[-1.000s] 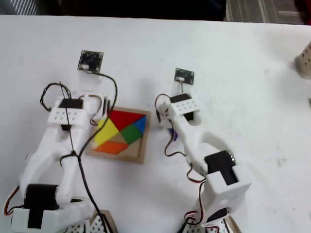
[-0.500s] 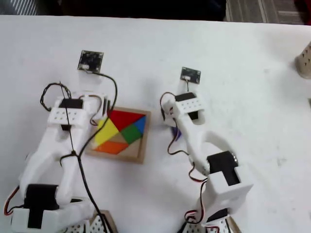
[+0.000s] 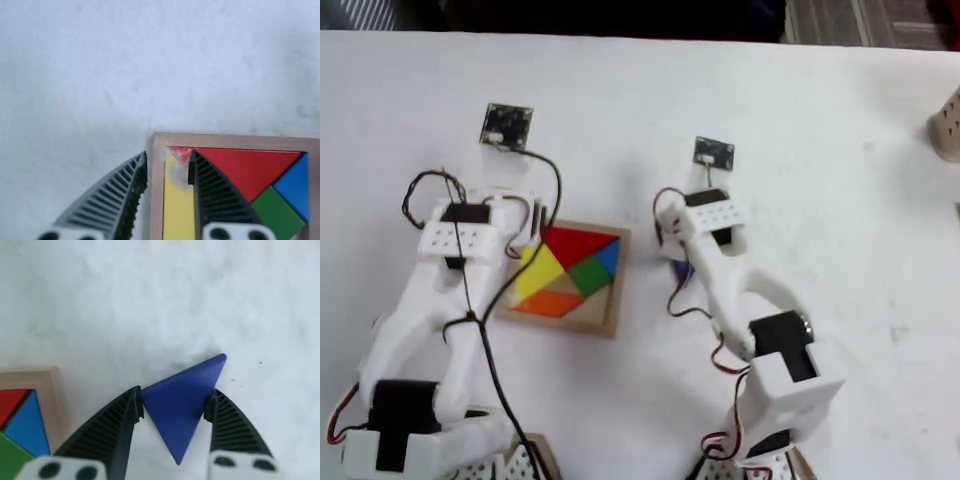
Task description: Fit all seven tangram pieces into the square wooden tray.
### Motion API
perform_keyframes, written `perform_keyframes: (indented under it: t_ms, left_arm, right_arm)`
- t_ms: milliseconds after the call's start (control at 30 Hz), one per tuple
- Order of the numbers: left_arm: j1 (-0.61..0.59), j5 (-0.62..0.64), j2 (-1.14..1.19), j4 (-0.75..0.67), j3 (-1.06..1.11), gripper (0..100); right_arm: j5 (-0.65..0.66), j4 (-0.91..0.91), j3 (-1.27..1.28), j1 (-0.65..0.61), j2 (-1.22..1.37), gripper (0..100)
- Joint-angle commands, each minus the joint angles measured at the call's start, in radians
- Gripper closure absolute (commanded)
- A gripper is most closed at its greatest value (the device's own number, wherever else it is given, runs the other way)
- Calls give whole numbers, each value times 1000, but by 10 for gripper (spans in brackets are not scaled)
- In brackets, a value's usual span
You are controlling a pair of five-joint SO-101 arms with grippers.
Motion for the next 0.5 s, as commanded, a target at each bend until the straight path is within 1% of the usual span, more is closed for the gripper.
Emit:
perform_keyframes:
  t_ms: [0,133,400,467]
  left_arm:
    - [5,14,-5,-20,-11,846]
    - [5,14,-7,-18,-11,846]
    - [4,14,-7,-18,-11,846]
    - [4,14,-8,-18,-11,846]
  right_arm:
    - [71,35,-41,13,-54,868]
    - [112,88,-35,15,-119,868]
    - [114,166,-40,28,-145,868]
    - [167,173,-40,22,-145,868]
